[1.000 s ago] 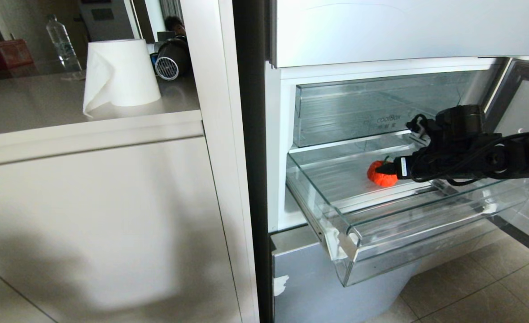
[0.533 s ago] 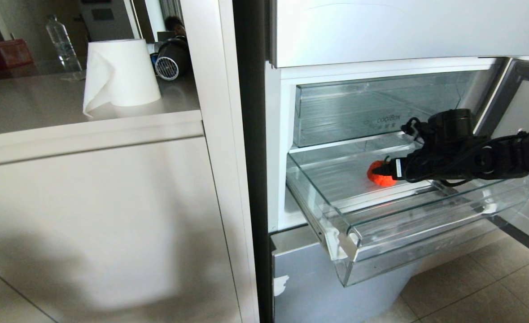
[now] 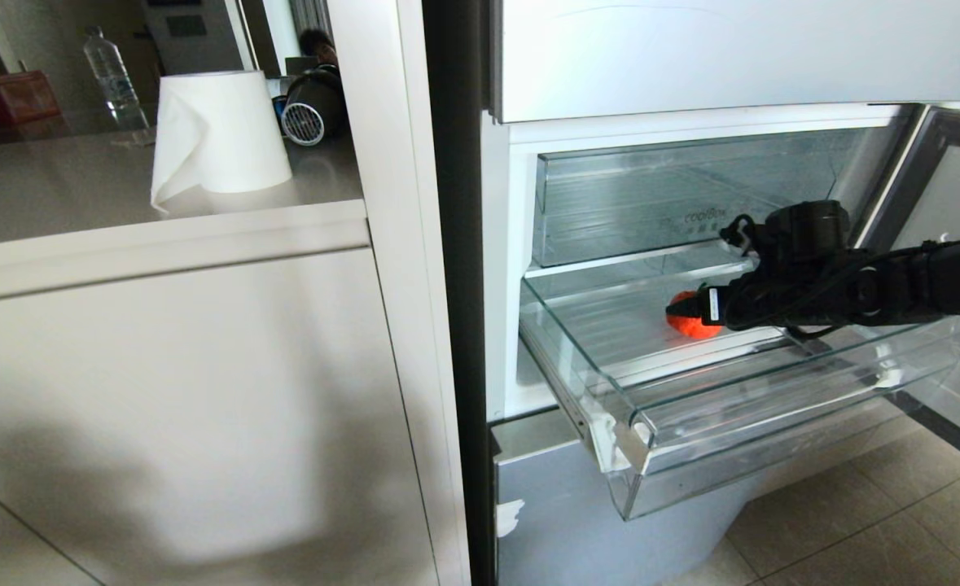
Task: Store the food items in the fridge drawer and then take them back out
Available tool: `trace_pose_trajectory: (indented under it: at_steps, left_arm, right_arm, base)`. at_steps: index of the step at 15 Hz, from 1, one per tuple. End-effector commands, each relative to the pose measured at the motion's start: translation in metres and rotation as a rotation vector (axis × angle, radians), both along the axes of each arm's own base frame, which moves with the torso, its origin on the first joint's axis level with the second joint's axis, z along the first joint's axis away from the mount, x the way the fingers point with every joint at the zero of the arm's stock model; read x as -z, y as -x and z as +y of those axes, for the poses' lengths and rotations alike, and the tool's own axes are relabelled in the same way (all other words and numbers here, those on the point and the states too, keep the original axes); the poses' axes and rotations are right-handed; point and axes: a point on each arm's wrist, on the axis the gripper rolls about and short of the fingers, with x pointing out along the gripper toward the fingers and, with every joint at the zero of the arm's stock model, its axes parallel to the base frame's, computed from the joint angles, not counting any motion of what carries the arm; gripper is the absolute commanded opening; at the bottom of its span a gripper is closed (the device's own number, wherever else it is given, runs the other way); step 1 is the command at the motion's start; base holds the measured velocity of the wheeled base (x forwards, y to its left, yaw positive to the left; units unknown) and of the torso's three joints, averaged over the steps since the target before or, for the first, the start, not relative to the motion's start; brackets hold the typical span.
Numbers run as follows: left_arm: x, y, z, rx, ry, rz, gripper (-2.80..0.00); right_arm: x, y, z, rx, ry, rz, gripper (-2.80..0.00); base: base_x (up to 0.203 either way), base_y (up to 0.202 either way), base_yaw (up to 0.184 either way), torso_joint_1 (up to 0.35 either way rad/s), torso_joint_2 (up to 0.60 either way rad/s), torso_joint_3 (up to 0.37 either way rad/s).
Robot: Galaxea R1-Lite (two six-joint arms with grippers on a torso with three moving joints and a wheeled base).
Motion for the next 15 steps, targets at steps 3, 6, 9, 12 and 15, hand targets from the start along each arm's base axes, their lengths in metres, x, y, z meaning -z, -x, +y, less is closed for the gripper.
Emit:
trace_pose_trajectory:
  at_steps: [3,6,9,12,15]
  left_arm:
    - [0.000,0.000,0.000,-0.001,0.000,0.000,-2.80]
    - [0.000,0.000,0.000,-0.001,0.000,0.000,-2.80]
    - [0.000,0.000,0.000,-0.001,0.000,0.000,-2.80]
    - [0.000,0.000,0.000,-0.001,0.000,0.001,-2.80]
    - [0.000,0.000,0.000,-0.001,0.000,0.002,-2.80]
  right_arm:
    - [0.002,-0.004,0.001,-0.002,0.000,-0.001,0.00]
    - [0.005,-0.005,0.001,-0.002,0.000,0.006,0.00]
    - [0.006,-0.006,0.001,-0.001,-0.001,0.007,-2.80]
    - [0.005,-0.005,0.001,0.002,-0.004,0.004,-2.80]
    - [-0.019,0.011,0.000,0.005,-0.010,-0.038,-2.80]
  base:
    - [0.000,0.000,0.000,0.000,0.00,0.000]
    - [0.000,0.000,0.000,0.000,0.00,0.000]
    - [0.000,0.000,0.000,0.000,0.00,0.000]
    - [0.000,0.000,0.000,0.000,0.00,0.000]
    - [0.000,0.000,0.000,0.000,0.00,0.000]
